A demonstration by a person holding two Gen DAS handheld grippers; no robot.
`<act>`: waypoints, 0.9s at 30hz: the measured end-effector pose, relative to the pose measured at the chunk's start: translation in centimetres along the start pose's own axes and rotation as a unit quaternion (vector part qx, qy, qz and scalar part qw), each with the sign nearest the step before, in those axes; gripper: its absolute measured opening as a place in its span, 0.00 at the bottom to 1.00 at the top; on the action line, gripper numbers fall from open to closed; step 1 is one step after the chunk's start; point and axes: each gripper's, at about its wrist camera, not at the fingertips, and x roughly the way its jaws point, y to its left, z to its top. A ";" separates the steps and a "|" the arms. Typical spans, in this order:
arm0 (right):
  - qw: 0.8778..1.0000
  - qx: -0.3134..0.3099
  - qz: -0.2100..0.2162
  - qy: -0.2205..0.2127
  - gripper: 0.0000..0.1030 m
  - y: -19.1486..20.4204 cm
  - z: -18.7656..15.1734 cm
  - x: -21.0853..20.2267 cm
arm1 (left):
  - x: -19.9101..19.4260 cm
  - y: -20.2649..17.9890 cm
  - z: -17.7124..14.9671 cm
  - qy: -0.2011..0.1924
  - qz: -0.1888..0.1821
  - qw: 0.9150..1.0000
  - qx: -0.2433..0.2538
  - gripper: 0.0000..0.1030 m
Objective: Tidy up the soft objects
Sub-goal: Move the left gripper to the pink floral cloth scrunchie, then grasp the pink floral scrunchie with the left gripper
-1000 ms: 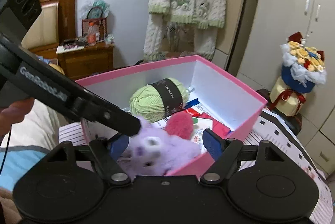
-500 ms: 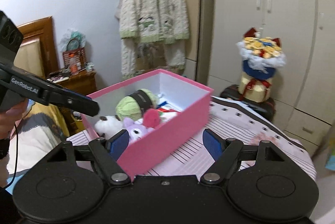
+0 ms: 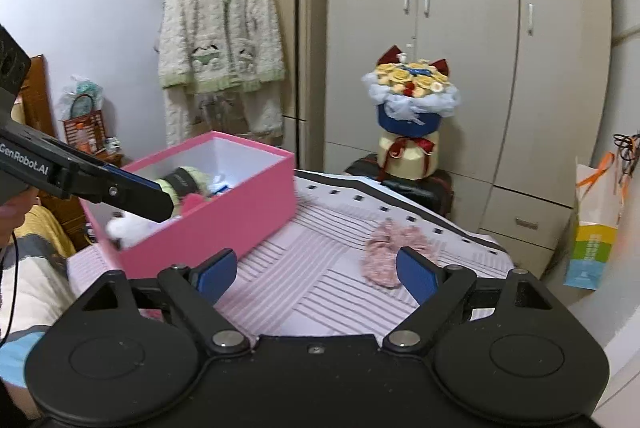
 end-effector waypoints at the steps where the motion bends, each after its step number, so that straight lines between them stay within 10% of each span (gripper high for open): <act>1: 1.000 0.000 -0.001 0.000 0.87 -0.6 -0.1 0.3 | 0.8 -0.5 0.4 -0.002 -0.004 1.000 0.001 0.55; 27: 0.995 0.022 0.052 0.084 0.87 -12.1 -3.5 20.0 | 25.0 0.4 5.8 0.017 0.098 0.990 -0.102 0.45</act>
